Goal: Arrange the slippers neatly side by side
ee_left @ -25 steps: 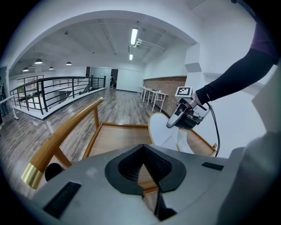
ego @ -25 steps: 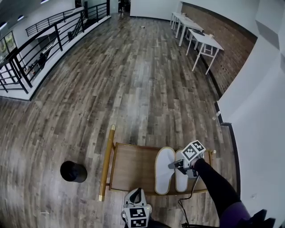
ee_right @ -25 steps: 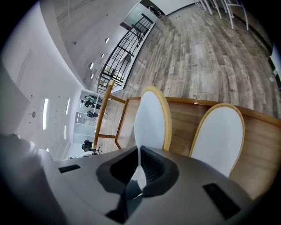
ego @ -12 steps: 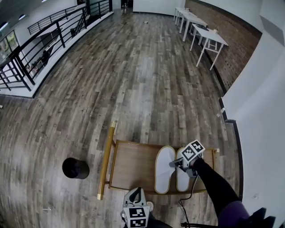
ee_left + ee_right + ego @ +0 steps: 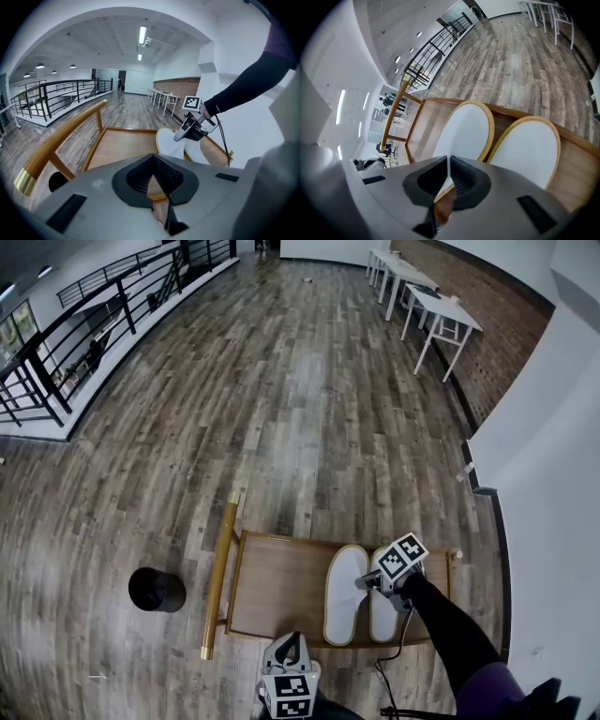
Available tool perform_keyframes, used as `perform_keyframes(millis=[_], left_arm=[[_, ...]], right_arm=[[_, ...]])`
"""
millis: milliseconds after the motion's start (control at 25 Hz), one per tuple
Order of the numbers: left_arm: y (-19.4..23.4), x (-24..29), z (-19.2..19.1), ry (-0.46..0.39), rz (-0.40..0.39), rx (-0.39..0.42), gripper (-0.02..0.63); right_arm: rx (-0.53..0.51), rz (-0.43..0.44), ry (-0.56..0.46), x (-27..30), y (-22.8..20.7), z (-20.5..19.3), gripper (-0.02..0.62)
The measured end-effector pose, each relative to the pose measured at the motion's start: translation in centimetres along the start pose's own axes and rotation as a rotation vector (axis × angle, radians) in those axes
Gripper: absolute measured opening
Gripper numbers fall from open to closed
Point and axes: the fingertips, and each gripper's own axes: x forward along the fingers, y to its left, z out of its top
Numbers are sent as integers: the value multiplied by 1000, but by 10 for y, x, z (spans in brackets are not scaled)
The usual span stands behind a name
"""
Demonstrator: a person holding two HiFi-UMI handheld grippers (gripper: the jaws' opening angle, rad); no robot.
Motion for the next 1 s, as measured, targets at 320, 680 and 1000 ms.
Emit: perform_keyframes(millis=[320,680,1000], left_arm=[[4,-1,4,7,13,4,-2],[6,-2,3,5,19,-2,-2],[7,-3,2,11,23,-6,-2]], right_arm=[[-40,-20,-10,4,-4,4,12],[-72,-59,2,8,-8,2,12],[-65,-56,-14,8,-9,1,12]])
